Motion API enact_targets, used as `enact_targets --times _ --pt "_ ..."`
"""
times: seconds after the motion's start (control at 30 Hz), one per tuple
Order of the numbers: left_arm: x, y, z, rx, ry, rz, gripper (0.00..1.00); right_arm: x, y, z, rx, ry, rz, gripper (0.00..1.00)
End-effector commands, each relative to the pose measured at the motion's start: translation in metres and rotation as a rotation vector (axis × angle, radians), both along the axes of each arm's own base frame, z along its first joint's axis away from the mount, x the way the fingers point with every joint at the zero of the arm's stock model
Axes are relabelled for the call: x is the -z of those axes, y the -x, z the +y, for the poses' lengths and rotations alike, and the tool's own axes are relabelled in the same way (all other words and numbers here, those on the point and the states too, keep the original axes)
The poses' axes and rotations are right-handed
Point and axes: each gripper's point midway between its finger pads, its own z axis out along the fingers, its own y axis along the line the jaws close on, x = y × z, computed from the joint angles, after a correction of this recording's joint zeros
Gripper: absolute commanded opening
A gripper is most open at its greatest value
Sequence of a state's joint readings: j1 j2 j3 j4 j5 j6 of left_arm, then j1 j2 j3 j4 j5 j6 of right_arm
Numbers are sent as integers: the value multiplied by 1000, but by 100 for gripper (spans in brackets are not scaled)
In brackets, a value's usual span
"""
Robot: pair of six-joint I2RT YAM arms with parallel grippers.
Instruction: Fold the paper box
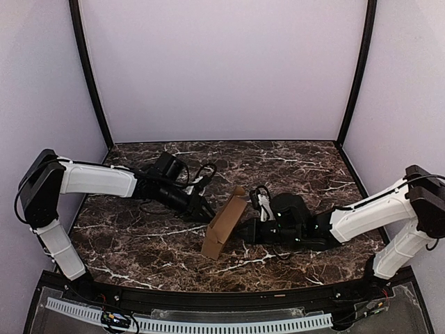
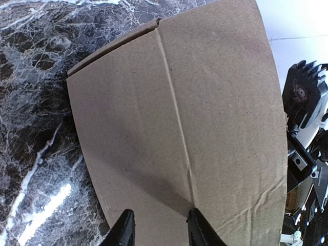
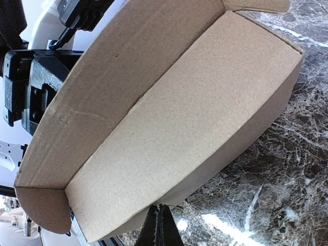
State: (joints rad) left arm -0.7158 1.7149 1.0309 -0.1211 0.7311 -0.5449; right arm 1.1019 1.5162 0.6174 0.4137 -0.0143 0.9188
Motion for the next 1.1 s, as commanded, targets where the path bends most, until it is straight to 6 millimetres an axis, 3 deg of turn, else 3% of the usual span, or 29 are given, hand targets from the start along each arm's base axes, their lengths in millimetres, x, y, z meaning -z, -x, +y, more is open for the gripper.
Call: enact_targets --times 0.0,0.13,0.47,0.77,0.93,1.07 --pt "0 6 19 3 -44 -10 36 -17 1 17 -35 -49 -39 0" --pt "3 2 31 -5 -96 -35 36 -10 2 14 -32 -16 -33 0" --pt "3 2 35 11 -119 -46 36 -5 -6 -4 15 101 -76 0" --pt "-2 1 35 11 -121 -58 35 -32 -35 -37 87 231 -230 0" --pt "-2 0 35 8 -124 -61 35 -45 -52 -42 63 229 -256 0" --pt "-5 -2 34 7 -127 -70 35 -44 -65 -44 68 234 -254 0"
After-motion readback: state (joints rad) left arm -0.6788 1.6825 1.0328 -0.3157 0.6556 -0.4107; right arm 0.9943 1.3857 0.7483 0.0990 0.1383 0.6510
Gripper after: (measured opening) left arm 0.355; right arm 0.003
